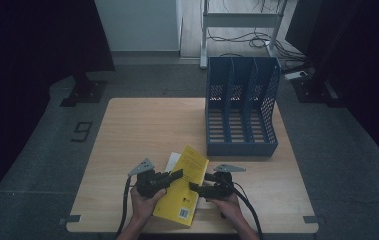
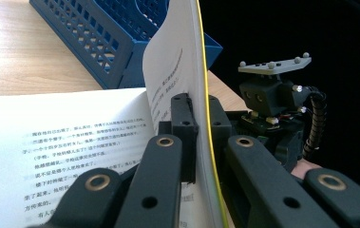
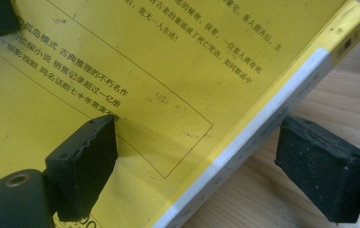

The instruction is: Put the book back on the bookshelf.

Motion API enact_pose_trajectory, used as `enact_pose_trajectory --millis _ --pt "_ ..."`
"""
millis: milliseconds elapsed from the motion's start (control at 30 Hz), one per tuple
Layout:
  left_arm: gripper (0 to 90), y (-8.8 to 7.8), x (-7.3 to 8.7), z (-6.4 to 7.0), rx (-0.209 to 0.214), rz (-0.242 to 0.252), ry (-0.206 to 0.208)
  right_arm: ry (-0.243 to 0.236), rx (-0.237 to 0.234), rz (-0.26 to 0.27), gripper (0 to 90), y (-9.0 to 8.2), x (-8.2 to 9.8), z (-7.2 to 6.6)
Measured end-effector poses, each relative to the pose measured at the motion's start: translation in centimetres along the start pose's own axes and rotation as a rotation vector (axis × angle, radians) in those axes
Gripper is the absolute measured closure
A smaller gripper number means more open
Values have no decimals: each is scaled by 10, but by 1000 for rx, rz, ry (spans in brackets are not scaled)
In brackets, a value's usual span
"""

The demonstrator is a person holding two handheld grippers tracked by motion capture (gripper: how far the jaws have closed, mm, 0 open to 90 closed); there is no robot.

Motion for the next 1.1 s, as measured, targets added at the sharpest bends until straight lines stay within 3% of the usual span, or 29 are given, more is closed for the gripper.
enact_pose_trajectory --millis 467,733,1100 --pt "867 0 0 -2 14 -15 4 -16 -1 -9 133 0 1 -1" --pt "867 -4 -2 -5 32 -29 -13 4 -10 8 190 -2 0 -1" --pt "867 -8 -5 -6 52 -34 -5 3 -12 39 278 -8 -3 1"
Point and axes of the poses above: each handheld gripper's, and its own axes: y roughly forward along the jaws, x roughly out of its underside, z roughly to its right, the point moved 4 cm from there along y, roughly forward along the jaws, and after that the axes turned 6 degrees about x, right-handed, at the moved point
